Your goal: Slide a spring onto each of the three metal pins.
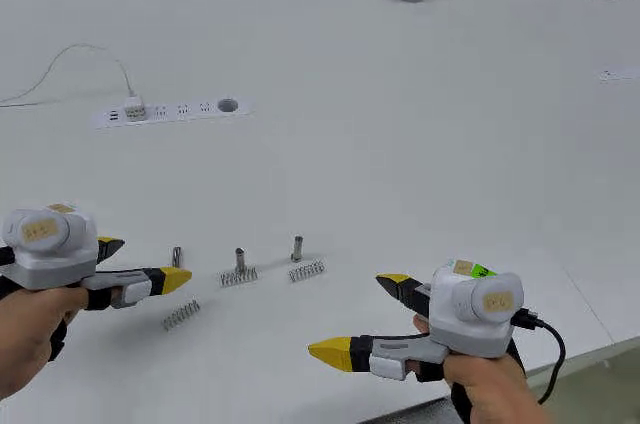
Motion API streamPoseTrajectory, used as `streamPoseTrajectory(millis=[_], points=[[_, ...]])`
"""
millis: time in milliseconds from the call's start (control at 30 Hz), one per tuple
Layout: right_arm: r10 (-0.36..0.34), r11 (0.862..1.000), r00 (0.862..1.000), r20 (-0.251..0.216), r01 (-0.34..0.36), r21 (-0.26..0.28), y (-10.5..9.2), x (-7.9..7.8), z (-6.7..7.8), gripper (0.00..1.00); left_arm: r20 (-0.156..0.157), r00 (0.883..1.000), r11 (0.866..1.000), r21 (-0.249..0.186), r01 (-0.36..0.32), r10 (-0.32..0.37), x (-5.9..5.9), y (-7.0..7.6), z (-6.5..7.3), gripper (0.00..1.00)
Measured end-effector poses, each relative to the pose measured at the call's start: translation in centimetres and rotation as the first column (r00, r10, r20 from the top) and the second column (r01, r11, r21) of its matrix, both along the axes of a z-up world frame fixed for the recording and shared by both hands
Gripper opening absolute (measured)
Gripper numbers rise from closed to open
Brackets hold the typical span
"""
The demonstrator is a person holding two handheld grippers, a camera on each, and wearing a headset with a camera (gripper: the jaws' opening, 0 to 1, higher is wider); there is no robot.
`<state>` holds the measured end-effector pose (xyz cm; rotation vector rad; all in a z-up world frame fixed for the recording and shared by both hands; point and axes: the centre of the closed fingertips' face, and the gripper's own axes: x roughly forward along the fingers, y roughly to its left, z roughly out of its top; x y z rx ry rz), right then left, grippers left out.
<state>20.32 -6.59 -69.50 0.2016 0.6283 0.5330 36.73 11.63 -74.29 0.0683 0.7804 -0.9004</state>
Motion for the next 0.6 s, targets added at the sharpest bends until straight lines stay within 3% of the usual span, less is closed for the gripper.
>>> streamPoseTrajectory(millis=[233,600], points=[[-0.002,1.0,1.0,-0.012,0.002,0.006,0.2,0.0,-0.5,0.94,-0.033,0.999,1.0,0.008,-0.024,0.024,1.2,-0.2,-1.6,0.68],[-0.015,1.0,0.999,-0.035,0.016,0.012,-0.2,-0.3,-1.1,0.93,-0.07,0.997,0.998,0.037,-0.042,0.044,1.5,-1.1,-3.6,0.55]])
